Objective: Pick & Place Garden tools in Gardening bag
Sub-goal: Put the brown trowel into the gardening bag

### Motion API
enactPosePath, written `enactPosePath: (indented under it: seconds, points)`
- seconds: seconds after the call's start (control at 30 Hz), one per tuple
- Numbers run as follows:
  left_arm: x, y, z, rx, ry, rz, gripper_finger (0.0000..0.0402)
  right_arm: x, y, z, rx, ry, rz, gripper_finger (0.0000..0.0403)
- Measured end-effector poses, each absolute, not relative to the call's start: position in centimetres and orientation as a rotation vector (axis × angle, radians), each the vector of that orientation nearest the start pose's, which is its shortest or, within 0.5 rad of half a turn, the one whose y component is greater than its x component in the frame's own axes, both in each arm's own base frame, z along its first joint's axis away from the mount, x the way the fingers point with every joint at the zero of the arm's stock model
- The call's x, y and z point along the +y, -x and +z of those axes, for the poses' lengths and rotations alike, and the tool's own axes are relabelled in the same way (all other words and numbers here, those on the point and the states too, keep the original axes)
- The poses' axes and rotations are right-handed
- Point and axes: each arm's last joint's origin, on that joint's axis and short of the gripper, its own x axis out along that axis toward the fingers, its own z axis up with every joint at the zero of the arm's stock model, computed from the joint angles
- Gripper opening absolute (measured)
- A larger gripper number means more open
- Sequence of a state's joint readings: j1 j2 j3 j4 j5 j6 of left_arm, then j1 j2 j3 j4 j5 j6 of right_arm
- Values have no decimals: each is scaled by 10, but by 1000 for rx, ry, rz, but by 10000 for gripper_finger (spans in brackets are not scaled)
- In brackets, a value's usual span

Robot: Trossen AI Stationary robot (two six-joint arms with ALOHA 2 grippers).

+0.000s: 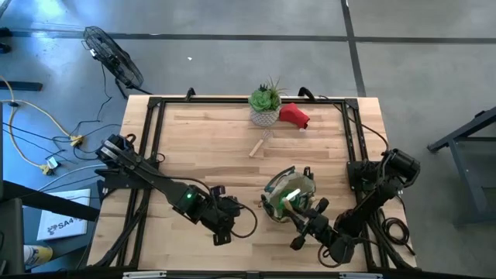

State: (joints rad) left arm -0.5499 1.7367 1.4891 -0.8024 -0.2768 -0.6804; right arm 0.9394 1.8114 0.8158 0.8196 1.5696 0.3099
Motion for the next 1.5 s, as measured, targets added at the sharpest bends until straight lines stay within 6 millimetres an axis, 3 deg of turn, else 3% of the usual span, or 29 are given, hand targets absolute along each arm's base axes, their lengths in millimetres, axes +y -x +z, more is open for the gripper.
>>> enactPosePath:
  seconds: [0.13,0.33,0.57,1.03,1.5]
  points:
    - [-183,-314,279,984,207,93,195,252,-220,177,-41,-128,-628,59]
    - [-183,-314,279,983,208,95,195,258,-229,197,-27,-85,-558,59]
    - [-183,-314,279,981,206,96,195,247,-244,209,-58,-68,-489,59]
    - [-183,-313,279,989,200,97,195,230,-238,197,-80,-103,-495,59]
    - [-183,-314,279,989,201,96,195,232,-235,188,-71,-109,-492,59]
